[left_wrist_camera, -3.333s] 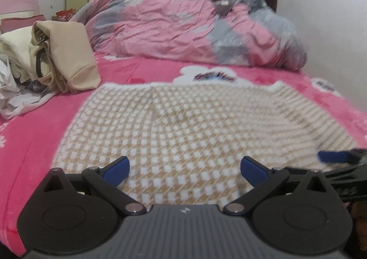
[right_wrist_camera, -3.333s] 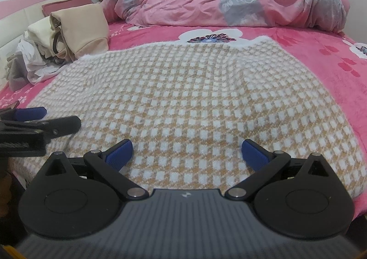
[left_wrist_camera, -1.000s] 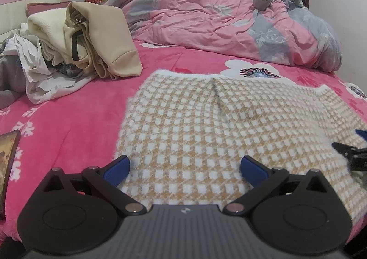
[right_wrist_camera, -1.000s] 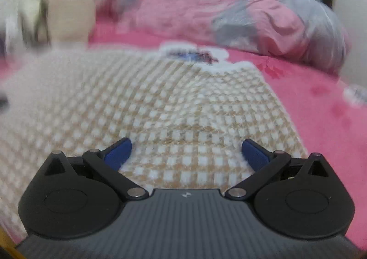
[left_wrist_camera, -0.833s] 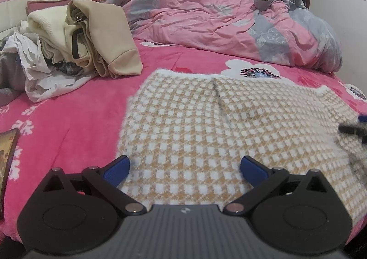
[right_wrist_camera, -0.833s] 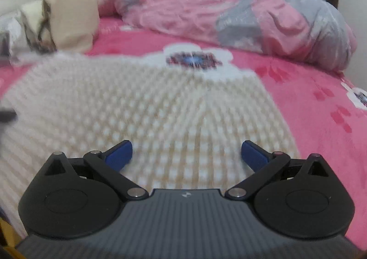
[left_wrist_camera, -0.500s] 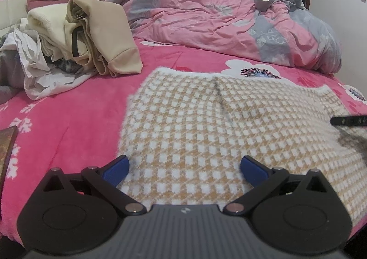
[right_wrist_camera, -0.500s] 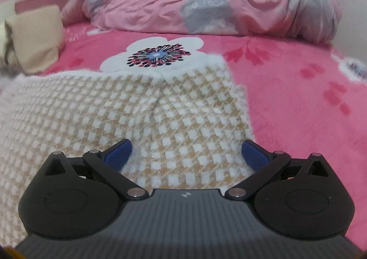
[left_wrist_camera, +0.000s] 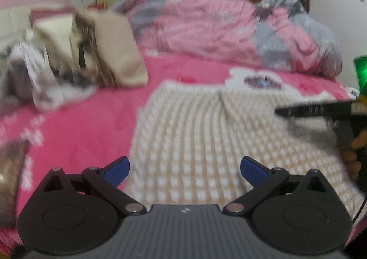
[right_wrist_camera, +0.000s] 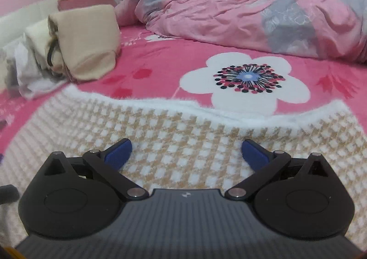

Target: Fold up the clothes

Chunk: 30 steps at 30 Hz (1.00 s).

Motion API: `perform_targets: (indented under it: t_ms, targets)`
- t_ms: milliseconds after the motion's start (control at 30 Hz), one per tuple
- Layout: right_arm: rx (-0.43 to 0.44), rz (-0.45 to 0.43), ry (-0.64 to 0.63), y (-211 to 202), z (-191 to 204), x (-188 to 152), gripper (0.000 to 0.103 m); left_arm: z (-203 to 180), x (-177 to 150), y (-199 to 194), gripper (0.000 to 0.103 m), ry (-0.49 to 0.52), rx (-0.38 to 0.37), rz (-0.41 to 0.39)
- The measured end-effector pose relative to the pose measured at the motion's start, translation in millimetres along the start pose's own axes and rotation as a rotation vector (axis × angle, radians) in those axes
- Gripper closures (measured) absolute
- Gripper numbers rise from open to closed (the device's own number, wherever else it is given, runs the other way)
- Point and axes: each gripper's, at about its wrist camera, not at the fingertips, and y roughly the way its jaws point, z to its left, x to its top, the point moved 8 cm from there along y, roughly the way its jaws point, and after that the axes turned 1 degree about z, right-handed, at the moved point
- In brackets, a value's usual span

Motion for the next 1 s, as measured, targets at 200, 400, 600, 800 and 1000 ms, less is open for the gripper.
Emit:
perform_targets:
  t_ms: [200, 400, 600, 800, 1000]
  targets:
    - [-0.004, -0.016, -0.011, -0.7, 0.5, -4.8, 0.001, -0.4, 24.8, 32.8, 0.000, -0.027, -0.042, 0.026]
    - [-0.001, -0.025, -0.005, -8.4, 3.7, -10.5, 0.001, 5.7, 30.0, 93.0, 0.000, -0.104, -0.037, 0.156]
    - [0.006, -0.034, -0.003, -9.2, 3.2, -11.8, 0.001, 9.3, 30.5, 102.3, 0.000, -0.131, -0.045, 0.167]
    - [0.011, -0.041, 0.000, -9.1, 2.9, -12.2, 0.001, 8.3, 42.2, 67.7, 0.000, -0.108, -0.048, 0.084]
    - [0.014, -0.043, 0.000, -8.7, 2.1, -12.5, 0.001, -20.3, 34.4, 19.8, 0.000, 0.042, -0.063, 0.018]
